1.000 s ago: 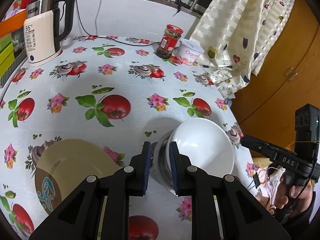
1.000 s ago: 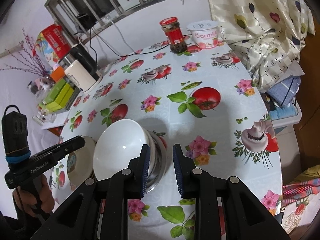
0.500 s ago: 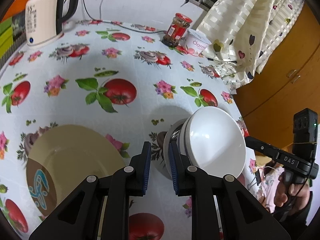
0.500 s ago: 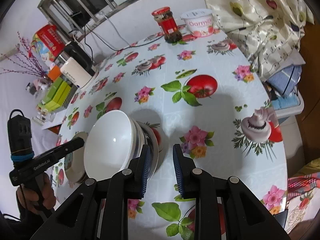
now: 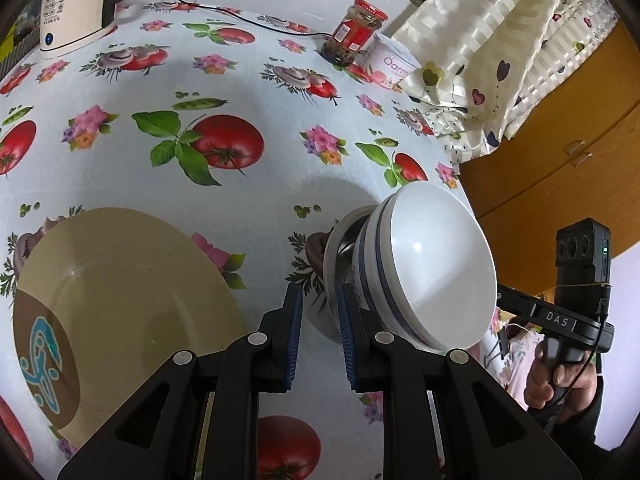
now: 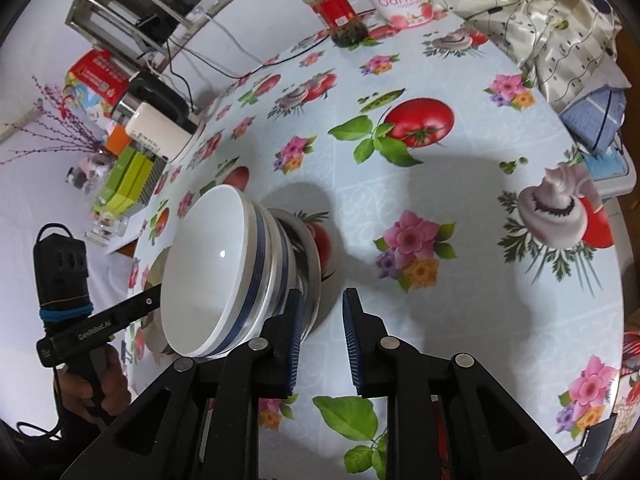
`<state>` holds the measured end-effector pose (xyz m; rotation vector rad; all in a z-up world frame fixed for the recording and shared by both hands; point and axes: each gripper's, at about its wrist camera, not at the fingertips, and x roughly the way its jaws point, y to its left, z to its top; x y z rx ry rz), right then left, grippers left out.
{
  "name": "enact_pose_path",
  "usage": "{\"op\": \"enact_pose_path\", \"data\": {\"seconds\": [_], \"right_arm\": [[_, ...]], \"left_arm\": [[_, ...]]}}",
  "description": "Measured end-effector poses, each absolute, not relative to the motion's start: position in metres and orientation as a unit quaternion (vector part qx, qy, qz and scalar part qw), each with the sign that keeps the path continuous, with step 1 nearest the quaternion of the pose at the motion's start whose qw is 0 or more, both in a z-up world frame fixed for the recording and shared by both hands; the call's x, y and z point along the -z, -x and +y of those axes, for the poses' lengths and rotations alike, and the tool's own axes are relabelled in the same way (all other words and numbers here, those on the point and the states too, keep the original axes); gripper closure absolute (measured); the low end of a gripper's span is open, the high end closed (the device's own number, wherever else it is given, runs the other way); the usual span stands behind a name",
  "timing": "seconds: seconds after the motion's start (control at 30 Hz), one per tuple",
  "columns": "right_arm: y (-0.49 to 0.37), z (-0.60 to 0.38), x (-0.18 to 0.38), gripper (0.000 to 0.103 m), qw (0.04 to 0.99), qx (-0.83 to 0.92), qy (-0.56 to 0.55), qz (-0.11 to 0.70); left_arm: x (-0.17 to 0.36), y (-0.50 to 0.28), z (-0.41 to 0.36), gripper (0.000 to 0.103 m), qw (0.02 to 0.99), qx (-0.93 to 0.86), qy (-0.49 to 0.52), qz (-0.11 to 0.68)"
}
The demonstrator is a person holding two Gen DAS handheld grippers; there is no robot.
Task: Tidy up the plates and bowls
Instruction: 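Grasp the rim of the nested steel and white bowls with the left tool, then lift and carry the nested bowls with the left tool over the beige plates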
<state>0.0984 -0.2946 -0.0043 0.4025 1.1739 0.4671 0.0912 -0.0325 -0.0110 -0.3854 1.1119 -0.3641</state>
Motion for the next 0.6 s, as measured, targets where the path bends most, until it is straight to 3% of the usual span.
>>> {"op": "enact_pose_path", "data": {"seconds": [0.4,0.6], "right_arm": [[-0.102,-0.285,0.012,0.094,0.777,-0.233,-0.186,0.554],[-0.104,-0.285,0.014,0.094,0.774,-0.236,-0.19,0.556]], "left_arm": [[0.018,-0.096,-0.035,0.084,0.805,0.186,0.19,0.531],[0.023,-0.099,-0.035,0.084,0.798,0.194,0.198,0.535]]}}
